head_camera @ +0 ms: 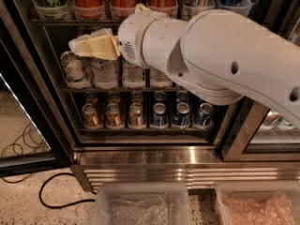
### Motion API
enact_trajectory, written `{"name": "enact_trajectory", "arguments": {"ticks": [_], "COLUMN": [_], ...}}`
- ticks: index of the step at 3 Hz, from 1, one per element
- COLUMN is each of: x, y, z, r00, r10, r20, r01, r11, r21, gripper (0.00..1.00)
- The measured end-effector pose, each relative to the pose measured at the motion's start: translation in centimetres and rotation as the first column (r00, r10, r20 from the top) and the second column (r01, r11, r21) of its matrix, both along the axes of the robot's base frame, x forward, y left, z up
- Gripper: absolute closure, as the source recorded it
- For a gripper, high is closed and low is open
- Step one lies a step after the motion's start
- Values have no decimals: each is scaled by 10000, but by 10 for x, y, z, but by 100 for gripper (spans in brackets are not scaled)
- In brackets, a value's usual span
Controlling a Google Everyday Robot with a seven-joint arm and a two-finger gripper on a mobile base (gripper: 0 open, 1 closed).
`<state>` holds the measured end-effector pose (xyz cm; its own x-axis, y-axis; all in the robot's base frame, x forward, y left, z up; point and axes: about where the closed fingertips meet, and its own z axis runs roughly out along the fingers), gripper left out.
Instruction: Pick coke can from top shelf of fridge
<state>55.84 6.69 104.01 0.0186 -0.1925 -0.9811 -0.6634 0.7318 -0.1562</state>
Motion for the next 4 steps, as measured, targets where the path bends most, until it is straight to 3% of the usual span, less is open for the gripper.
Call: {"name": "enact_trajectory", "arguments": {"ticks": [2,4], "x": [15,52], "y": [-11,-20], "z": [-15,11], "r00": [9991,9932], "r10": [-419,-1055], "r20": [104,482], "r01": [424,1045], "r11": [9977,9942], "r21": [-534,237], "gripper": [0,0]}}
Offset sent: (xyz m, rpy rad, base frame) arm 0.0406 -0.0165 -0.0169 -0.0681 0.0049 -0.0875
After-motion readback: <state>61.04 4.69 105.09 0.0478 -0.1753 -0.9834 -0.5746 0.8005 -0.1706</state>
